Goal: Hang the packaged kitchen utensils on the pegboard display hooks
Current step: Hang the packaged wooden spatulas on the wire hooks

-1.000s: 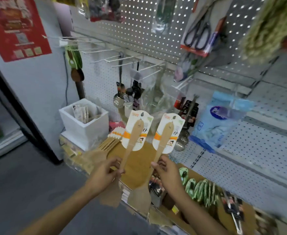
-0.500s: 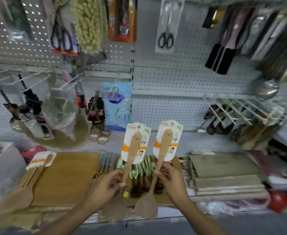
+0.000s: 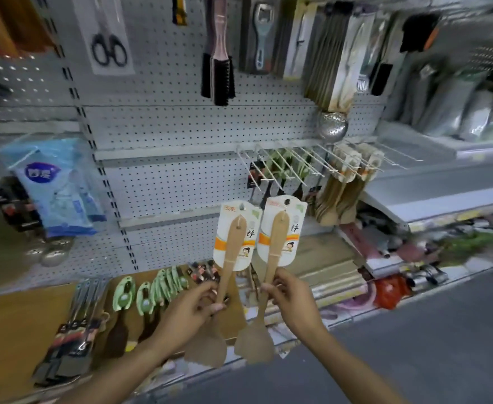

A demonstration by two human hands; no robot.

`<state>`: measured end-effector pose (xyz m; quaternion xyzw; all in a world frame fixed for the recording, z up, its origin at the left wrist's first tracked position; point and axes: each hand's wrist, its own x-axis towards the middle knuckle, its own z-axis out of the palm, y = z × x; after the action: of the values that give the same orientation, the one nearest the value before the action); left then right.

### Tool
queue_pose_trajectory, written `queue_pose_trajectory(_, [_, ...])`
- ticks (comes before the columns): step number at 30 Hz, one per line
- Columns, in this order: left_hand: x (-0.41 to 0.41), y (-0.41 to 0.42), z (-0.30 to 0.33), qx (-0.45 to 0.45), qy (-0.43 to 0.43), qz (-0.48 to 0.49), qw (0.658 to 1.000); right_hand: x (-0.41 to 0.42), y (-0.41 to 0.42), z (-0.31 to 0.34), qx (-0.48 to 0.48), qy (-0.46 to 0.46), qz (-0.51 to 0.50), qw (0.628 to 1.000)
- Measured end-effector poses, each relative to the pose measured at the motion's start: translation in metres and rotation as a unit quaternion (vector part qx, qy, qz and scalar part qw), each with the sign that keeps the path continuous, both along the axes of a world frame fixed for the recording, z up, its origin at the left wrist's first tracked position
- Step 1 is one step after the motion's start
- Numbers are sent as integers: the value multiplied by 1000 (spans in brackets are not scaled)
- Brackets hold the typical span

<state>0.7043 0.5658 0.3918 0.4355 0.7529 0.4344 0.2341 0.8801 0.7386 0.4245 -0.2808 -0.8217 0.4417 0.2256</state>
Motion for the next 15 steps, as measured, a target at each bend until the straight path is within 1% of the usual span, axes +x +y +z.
queue_pose_trajectory(8, [67,89,1,-1,4,-41,999,84,86,-8,15,-16,-55,998])
queue_pose_trajectory(12, [87,125,5,-8,-6,-79,997,109,118,-10,6,-10,-75,997])
queue_pose_trajectory(15, [94,152,5,-11,3,-92,996,119,140,-13,-10,-2,-94,995])
